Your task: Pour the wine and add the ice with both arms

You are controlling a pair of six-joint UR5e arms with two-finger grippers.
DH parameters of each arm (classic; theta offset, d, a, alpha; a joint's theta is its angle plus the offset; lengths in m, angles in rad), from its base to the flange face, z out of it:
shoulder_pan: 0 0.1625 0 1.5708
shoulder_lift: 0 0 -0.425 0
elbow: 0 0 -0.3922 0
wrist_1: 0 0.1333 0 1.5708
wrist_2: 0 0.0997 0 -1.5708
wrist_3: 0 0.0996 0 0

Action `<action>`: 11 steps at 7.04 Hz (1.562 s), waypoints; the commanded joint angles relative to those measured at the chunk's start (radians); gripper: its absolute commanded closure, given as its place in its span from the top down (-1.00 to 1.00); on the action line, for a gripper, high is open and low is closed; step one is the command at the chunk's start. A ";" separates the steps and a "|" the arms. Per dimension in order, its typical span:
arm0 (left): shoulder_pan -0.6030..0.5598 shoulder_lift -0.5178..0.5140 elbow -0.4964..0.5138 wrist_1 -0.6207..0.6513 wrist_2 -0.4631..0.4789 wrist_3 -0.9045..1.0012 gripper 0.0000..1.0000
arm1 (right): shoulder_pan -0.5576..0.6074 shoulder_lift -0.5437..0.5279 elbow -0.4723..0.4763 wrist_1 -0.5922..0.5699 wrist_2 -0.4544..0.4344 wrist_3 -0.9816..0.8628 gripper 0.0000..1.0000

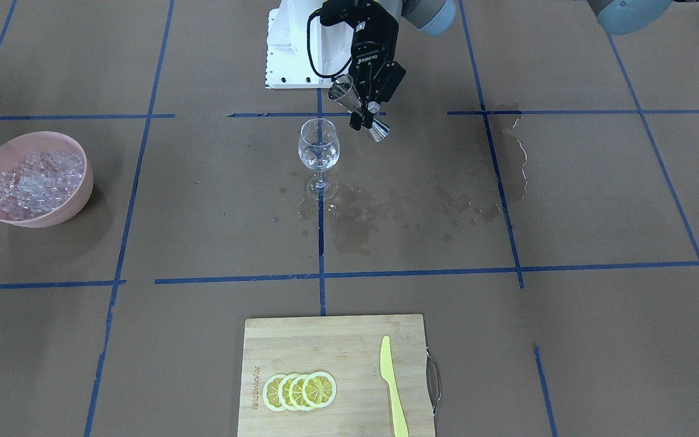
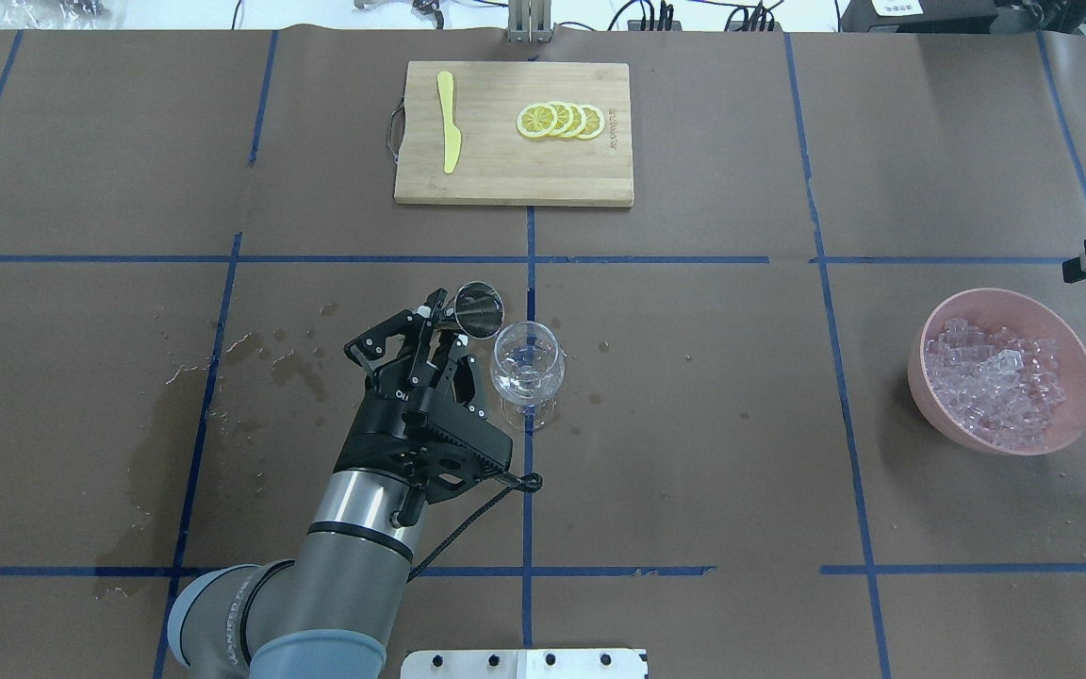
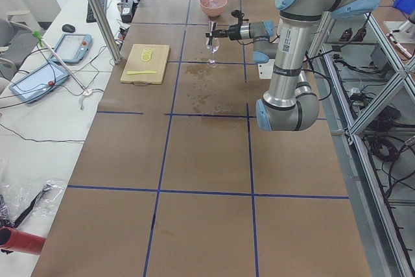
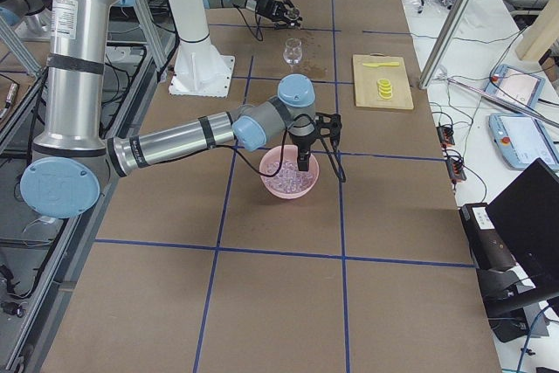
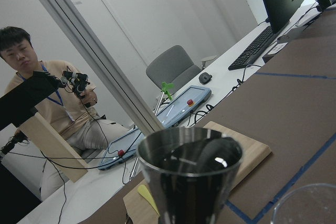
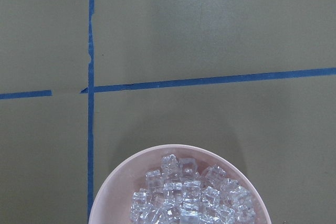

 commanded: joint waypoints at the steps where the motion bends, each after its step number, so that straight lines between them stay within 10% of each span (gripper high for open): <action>1: 0.000 0.000 0.006 0.003 0.035 0.108 -1.00 | -0.001 0.000 0.000 0.002 0.001 0.000 1.00; 11: 0.003 -0.032 0.036 0.008 0.119 0.523 -1.00 | -0.004 0.002 0.000 0.003 0.004 0.002 1.00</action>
